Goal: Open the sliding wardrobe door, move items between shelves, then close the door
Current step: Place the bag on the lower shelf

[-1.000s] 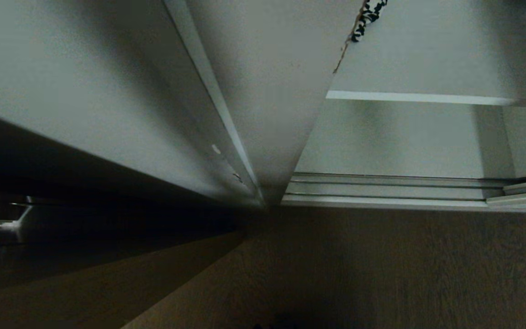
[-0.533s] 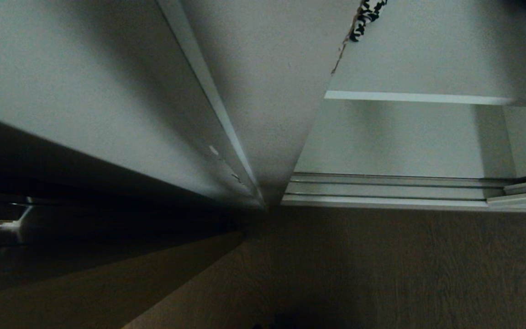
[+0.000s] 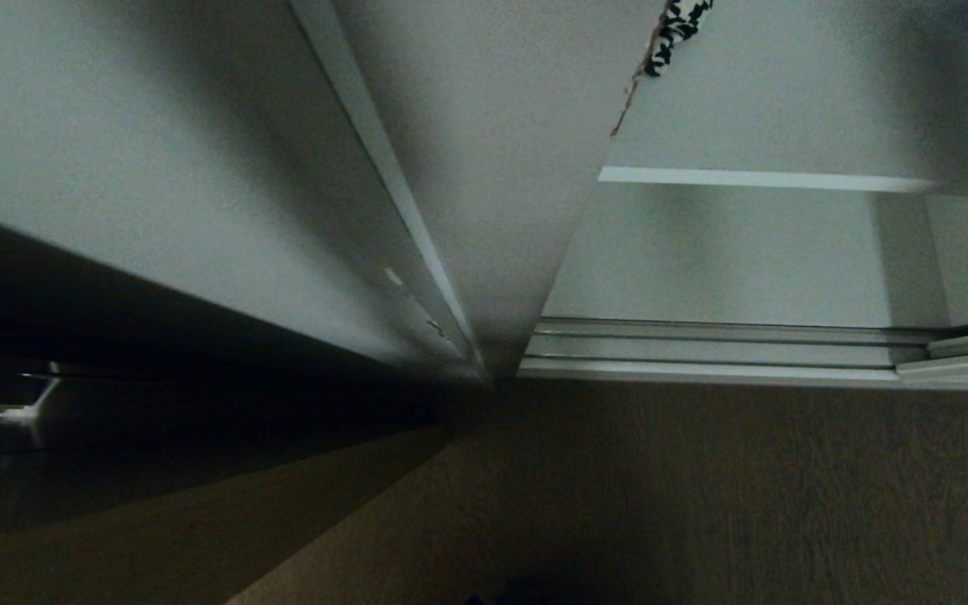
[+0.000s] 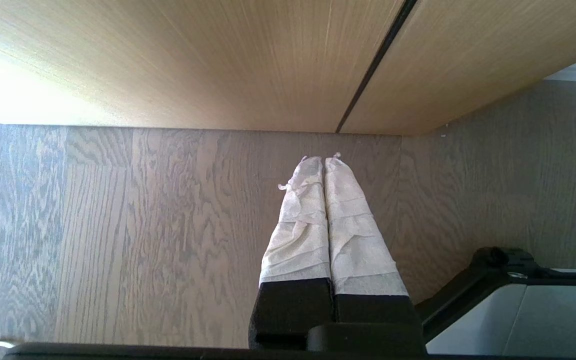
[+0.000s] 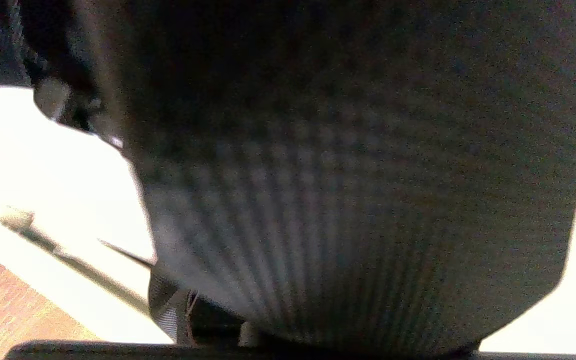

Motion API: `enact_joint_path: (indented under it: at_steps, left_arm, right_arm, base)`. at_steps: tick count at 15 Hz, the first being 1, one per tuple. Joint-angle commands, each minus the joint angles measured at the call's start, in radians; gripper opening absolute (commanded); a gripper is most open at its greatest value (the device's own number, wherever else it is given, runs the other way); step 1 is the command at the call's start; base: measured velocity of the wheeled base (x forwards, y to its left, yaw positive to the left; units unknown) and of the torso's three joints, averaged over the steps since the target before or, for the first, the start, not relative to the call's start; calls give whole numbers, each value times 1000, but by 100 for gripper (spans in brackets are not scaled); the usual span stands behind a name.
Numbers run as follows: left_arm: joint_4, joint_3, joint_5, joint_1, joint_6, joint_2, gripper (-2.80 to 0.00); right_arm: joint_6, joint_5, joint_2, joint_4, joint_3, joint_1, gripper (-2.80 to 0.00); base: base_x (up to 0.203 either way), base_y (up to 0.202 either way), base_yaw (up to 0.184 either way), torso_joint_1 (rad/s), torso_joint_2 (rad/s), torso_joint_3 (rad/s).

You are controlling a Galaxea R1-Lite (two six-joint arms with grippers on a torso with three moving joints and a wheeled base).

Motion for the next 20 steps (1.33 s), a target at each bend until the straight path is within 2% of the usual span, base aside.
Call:
enact_joint_path:
  at_steps: [1,5,11,20]
  left_arm:
    - [0,0,0,0,0,0,-280]
    - [0,0,0,0,0,0,-280]
    - [0,0,0,0,0,0,-280]
    - [0,0,0,0,0,0,-280]
  right_arm:
    - [-1,-4,-128,90,-10,0,-280]
    - [2,-14,-261,205,-3,1,-280]
    - [-2,-22,-467,471,7,13,-280]
    - [-8,-65,-707,727,19,108,-280]
  base:
    - [0,0,0,0,0,0]
    - [0,0,0,0,0,0]
    - [0,0,0,0,0,0]
    - [0,0,0,0,0,0]
